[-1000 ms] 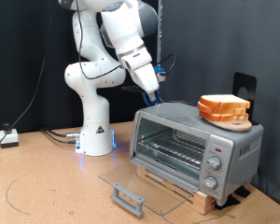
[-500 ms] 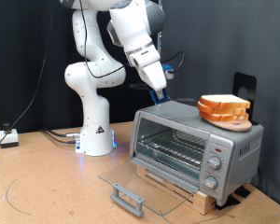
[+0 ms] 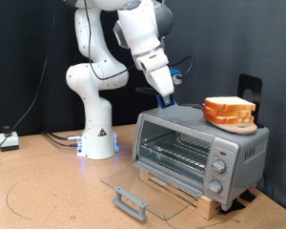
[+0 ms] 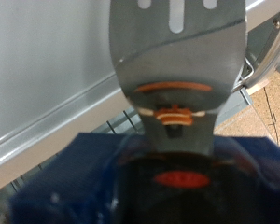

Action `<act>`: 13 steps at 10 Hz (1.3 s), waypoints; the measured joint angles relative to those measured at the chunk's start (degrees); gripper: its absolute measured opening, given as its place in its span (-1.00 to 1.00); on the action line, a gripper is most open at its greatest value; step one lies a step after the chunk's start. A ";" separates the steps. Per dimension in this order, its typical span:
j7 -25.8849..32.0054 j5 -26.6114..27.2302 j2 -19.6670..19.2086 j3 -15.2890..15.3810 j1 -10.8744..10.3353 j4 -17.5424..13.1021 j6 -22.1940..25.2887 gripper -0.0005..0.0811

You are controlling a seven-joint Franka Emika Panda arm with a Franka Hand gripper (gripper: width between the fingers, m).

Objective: Make a piece of toast with the oven

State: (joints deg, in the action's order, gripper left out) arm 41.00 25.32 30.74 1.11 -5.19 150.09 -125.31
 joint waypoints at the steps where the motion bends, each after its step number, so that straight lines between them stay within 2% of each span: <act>1: -0.43 -0.58 -0.57 0.42 0.02 -0.24 -0.36 0.02; 6: -0.64 -0.54 -1.28 1.49 -0.01 -0.84 -1.82 0.02; 13: -0.05 0.02 -1.26 -0.91 0.01 -2.50 0.59 0.02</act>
State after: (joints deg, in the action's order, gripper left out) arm 40.96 25.34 29.48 0.20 -5.19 147.59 -124.72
